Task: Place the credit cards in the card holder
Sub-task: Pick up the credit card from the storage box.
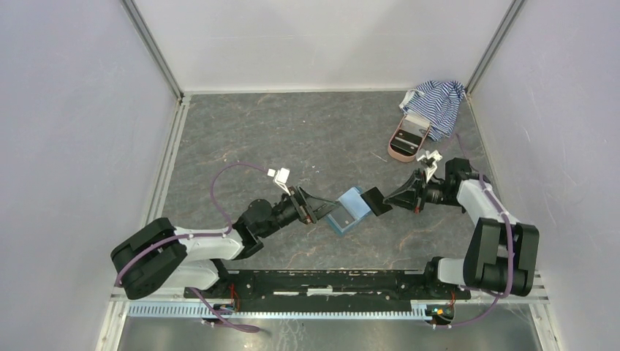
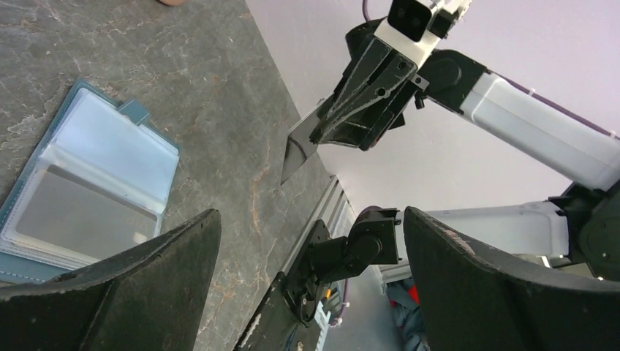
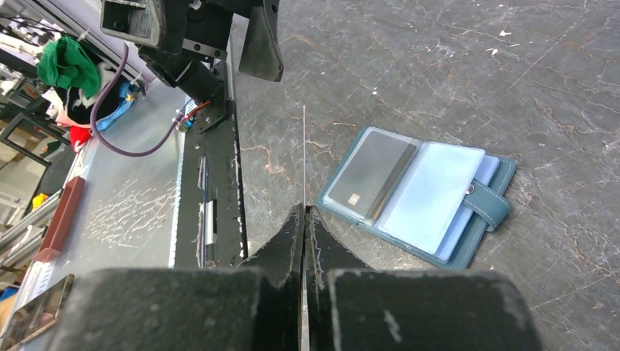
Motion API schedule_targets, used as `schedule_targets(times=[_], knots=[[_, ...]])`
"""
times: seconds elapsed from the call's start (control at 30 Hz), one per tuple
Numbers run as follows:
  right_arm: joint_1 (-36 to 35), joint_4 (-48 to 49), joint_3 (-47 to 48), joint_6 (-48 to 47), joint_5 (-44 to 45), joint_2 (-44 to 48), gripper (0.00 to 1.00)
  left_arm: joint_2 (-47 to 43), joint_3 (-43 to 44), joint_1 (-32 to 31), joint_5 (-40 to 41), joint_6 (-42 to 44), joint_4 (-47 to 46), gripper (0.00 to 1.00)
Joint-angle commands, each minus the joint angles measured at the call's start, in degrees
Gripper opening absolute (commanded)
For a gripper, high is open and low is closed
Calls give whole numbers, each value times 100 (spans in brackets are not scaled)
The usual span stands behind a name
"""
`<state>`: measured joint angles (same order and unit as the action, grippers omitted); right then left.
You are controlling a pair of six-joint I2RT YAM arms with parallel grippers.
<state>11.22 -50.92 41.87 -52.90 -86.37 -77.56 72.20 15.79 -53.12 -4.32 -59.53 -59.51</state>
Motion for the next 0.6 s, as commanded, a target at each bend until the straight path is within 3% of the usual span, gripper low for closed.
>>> schedule_targets(times=[0.0, 0.2, 0.3, 0.37, 0.57], knots=[[-55, 1394, -334, 1093, 126, 442, 0, 0, 135, -49, 228, 20, -139, 100], [-515, 3400, -814, 3197, 886, 594, 0, -147, 280, -83, 533, 56, 755, 100], [-897, 5983, -1496, 5319, 1567, 1014, 0, -110, 343, -89, 646, 35, 1011, 98], [-1079, 7055, -1817, 6348, 1992, 1180, 0, -47, 354, -91, 651, 19, 1061, 97], [-1546, 7839, -1421, 7261, 2315, 661, 0, 181, 417, -92, 643, 6, 1196, 90]])
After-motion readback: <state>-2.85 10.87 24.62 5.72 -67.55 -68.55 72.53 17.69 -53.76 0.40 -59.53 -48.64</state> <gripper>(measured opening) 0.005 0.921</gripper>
